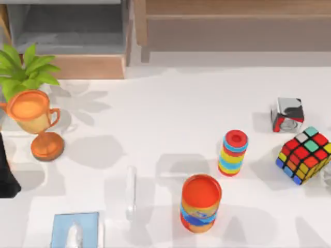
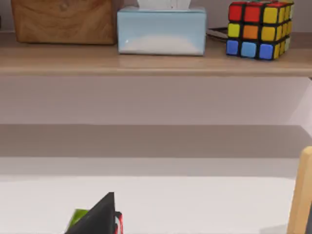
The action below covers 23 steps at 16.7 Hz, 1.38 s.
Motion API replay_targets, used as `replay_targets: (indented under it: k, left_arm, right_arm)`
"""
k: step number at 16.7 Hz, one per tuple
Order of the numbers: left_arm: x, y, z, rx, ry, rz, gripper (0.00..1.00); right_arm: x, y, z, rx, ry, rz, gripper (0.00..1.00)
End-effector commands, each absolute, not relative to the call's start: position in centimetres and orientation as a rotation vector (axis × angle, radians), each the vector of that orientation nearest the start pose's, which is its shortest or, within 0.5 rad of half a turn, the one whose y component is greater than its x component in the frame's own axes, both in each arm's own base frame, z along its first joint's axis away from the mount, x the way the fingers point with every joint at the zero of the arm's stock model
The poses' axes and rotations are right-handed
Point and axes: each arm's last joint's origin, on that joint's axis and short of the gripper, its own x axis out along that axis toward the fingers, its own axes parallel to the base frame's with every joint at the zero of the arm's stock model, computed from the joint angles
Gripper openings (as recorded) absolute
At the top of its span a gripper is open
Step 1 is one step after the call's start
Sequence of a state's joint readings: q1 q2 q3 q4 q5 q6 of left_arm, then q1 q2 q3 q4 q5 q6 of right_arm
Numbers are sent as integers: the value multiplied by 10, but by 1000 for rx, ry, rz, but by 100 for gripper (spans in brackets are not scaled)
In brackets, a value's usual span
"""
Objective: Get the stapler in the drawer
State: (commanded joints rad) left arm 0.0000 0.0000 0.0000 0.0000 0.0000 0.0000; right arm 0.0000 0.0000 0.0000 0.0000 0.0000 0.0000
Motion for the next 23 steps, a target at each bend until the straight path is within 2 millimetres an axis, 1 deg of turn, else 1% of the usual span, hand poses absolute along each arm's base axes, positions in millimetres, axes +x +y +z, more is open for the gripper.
replay_targets:
  k: [3,6,9,12,15,17,20,23]
  left_arm:
    - [106,-2,162,-6,9,-5,100]
    - [107,-7,176,-51,88,-48,100]
    - [116,-16,198,-119,253,-112,100]
    - [138,-33,220,-182,494,-168,100]
    - [170,-61,233,-213,775,-191,100]
    - [195,-86,232,-209,965,-181,100]
    - [227,-129,219,-168,1223,-132,100]
    - [247,-169,195,-103,1417,-60,100]
  right_arm:
    - [106,-1,160,0,0,0,100]
    - [106,-1,160,0,0,0,100]
    - [106,-1,160,0,0,0,100]
    - [106,-1,160,0,0,0,100]
    - [106,-1,160,0,0,0,100]
    - [106,-1,160,0,0,0,100]
    - [106,-1,160,0,0,0,100]
    - [106,-1,160,0,0,0,100]
